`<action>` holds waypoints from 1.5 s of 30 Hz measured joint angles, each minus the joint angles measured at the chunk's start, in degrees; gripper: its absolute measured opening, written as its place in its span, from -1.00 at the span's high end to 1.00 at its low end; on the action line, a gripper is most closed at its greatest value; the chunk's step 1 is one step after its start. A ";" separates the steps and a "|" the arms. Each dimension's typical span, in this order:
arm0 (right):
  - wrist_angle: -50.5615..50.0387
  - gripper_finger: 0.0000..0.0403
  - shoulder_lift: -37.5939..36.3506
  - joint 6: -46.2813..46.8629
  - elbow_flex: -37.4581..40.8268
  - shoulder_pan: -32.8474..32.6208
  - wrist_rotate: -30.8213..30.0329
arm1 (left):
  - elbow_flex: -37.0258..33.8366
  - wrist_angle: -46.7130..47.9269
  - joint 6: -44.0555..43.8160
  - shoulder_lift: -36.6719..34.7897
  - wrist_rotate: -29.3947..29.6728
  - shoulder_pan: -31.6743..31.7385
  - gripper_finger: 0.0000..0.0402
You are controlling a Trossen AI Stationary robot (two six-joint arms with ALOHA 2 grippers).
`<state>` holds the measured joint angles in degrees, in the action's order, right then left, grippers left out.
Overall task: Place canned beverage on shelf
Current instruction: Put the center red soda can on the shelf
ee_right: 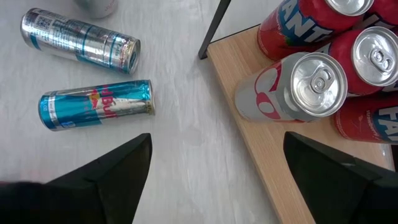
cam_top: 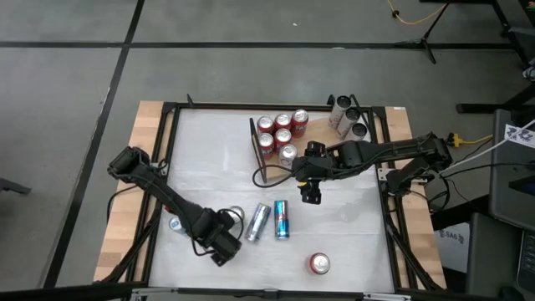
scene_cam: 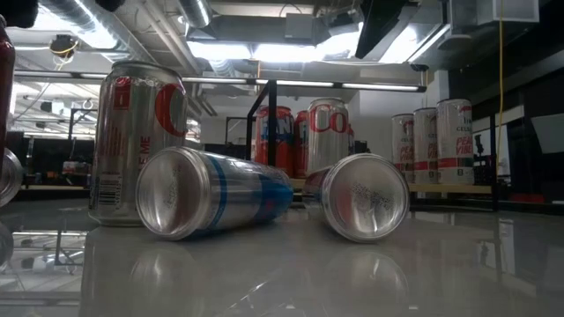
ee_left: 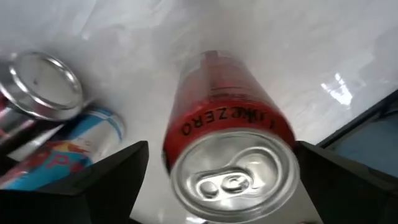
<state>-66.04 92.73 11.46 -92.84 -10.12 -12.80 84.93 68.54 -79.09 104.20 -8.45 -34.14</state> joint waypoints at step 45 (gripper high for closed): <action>0.71 -0.76 -17.74 0.41 10.72 -0.05 -4.94 | 9.17 -3.44 -2.51 0.15 4.10 -3.41 -0.34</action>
<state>-65.33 74.98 11.88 -82.12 -10.17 -17.74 94.09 65.10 -81.60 104.36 -4.35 -37.55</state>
